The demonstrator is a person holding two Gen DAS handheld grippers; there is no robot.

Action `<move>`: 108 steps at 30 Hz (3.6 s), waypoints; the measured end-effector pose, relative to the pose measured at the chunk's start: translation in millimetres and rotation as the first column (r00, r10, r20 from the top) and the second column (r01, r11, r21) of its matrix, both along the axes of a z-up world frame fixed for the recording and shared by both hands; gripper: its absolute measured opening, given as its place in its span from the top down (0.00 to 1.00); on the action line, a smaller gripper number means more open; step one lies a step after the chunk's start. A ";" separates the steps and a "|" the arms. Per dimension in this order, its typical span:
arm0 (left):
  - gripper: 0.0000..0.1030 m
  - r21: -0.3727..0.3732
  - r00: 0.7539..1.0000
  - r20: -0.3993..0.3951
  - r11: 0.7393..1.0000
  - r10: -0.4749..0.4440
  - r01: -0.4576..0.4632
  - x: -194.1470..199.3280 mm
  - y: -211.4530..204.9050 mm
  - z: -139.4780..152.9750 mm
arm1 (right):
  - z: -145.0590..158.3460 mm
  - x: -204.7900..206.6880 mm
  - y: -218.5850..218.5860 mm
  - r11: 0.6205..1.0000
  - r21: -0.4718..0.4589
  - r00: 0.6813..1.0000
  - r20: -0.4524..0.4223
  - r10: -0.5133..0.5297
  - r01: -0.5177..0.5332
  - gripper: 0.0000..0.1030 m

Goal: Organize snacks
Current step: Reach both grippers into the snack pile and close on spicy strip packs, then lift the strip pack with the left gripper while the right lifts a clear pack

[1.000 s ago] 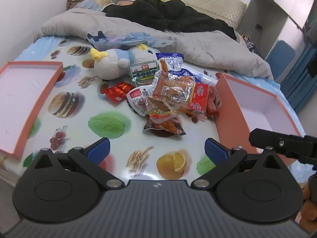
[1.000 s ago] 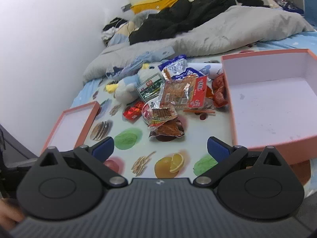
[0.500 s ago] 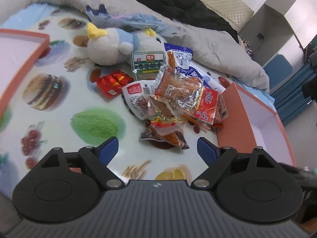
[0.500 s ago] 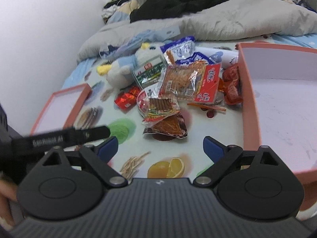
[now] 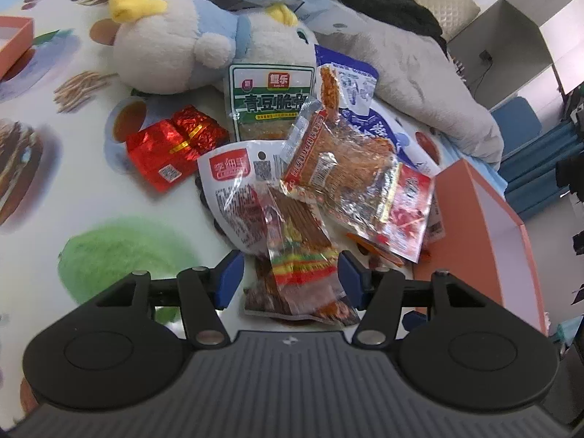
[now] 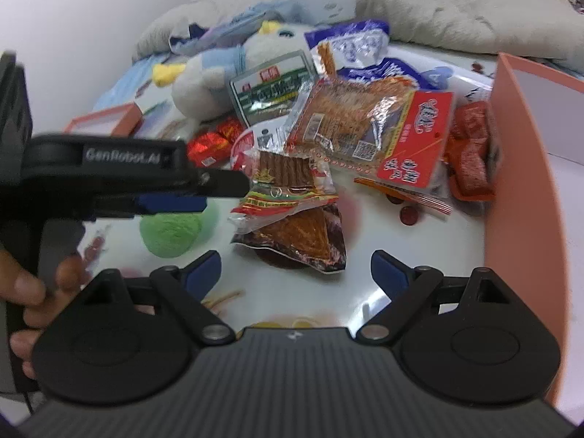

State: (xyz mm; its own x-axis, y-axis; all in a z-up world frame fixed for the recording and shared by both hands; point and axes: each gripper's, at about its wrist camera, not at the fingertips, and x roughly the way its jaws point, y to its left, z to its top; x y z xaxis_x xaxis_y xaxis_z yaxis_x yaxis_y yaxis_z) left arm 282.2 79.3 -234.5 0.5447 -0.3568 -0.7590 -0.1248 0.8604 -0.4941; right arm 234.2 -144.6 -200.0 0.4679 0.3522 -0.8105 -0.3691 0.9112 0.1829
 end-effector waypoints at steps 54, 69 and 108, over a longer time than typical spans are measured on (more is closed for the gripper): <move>0.79 0.068 1.000 -0.009 0.998 0.004 -0.004 -46.4 -23.1 7.1 | -19.7 -41.3 2.1 0.989 -0.098 0.994 -0.015 0.110 -0.111 0.53; 0.85 0.070 0.999 0.005 0.996 0.048 -0.048 -121.8 -19.6 15.0 | -3.0 -101.1 -21.3 0.998 -0.058 0.996 -0.085 0.031 -0.036 0.53; 0.94 0.143 0.956 0.273 0.987 -0.105 0.068 -116.0 -93.7 157.0 | 132.0 -102.5 -92.7 0.988 0.044 0.954 0.259 -0.151 0.145 0.58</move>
State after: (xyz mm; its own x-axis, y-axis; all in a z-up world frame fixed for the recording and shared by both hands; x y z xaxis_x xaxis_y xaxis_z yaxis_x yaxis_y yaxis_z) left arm 166.2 -14.4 -77.5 0.7127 -0.3197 -0.6244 0.0797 0.9212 -0.3808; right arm 131.7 -237.4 -68.1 0.7103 0.2812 -0.6452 -0.2684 0.9557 0.1211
